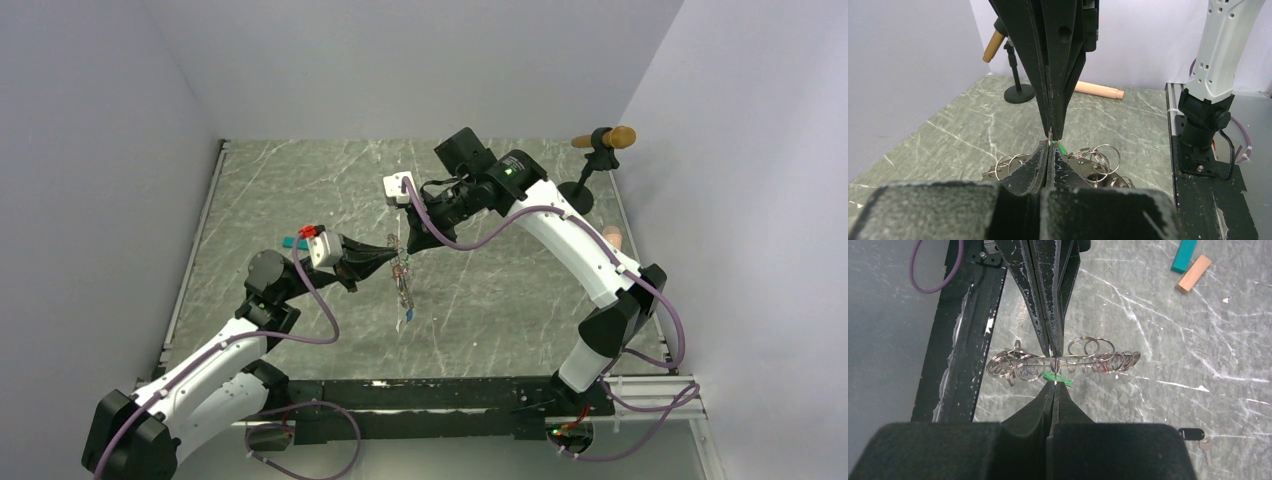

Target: Put the keys on the keyring

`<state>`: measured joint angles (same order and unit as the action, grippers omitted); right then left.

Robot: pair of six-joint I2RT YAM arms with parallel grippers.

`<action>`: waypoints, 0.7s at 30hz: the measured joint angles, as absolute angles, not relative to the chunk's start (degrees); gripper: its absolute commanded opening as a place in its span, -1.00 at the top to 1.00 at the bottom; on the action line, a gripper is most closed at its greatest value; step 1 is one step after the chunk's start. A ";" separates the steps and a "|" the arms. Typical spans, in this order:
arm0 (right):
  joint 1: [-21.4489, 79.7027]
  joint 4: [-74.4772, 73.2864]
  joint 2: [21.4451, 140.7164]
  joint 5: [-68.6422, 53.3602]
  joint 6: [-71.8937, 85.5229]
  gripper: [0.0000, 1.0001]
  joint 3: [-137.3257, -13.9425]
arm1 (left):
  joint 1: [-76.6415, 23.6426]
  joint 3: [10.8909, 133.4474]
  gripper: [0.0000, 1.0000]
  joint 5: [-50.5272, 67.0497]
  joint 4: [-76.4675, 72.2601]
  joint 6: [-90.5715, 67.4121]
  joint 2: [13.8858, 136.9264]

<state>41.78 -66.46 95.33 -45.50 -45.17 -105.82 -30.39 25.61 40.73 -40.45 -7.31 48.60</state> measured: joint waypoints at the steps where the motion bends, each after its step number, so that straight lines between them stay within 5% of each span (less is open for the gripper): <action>1: 41.76 -66.39 95.33 -45.52 -45.10 1.00 -105.82 | -30.39 25.61 1.00 40.73 -40.49 -7.35 48.62; 21: 41.60 -66.22 95.33 -45.47 -43.90 1.00 -105.80 | -30.39 25.61 1.00 41.06 -40.99 -7.40 49.36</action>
<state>41.60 -66.22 95.33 -45.47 -43.90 -105.80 -30.39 25.61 41.06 -40.99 -7.40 49.36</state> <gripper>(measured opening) 0.009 0.012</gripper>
